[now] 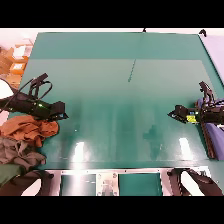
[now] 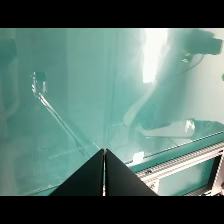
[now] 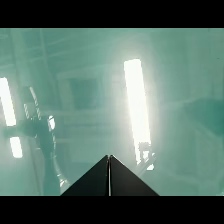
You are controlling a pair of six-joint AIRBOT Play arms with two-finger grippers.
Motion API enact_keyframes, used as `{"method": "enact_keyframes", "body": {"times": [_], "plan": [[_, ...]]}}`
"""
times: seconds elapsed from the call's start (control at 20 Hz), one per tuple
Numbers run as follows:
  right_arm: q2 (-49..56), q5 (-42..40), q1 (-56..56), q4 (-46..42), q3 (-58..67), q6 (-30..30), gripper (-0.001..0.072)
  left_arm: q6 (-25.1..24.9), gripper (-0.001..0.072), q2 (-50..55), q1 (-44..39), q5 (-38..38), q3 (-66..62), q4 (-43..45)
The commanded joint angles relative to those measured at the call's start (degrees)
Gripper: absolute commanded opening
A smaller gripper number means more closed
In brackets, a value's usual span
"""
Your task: Fold the shirts.
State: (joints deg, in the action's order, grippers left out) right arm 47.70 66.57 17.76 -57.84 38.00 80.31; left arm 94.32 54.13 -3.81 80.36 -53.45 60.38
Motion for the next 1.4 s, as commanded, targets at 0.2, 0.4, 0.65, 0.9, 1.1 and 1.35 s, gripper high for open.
{"method": "enact_keyframes", "body": {"times": [0.2,0.4,0.65,0.9,1.1,1.35], "plan": [[-0.04,0.00,-0.04,0.02,-0.02,0.02,0.0018,-0.02,0.0026,-0.02,-0.02,-0.02,0.00,0.00],[-0.02,0.00,-0.04,0.02,-0.02,0.02,0.0018,-0.02,0.0026,0.00,-0.02,-0.02,0.00,0.00],[-0.04,-0.09,-0.04,0.04,-0.02,0.02,0.0018,0.15,0.0026,-0.02,-0.02,-5.51,0.02,-0.83],[-0.02,-0.20,-0.04,1.16,-0.02,0.02,0.0018,2.38,0.0026,0.00,2.89,-10.80,-3.04,12.98],[-0.02,-0.81,-0.04,1.31,-0.02,0.02,0.0111,5.27,0.0709,0.20,14.21,-2.40,-5.35,35.89],[-0.02,-1.46,-0.04,1.33,-0.02,0.00,0.0151,5.01,0.0710,0.52,29.11,-6.75,5.55,38.42]]}}
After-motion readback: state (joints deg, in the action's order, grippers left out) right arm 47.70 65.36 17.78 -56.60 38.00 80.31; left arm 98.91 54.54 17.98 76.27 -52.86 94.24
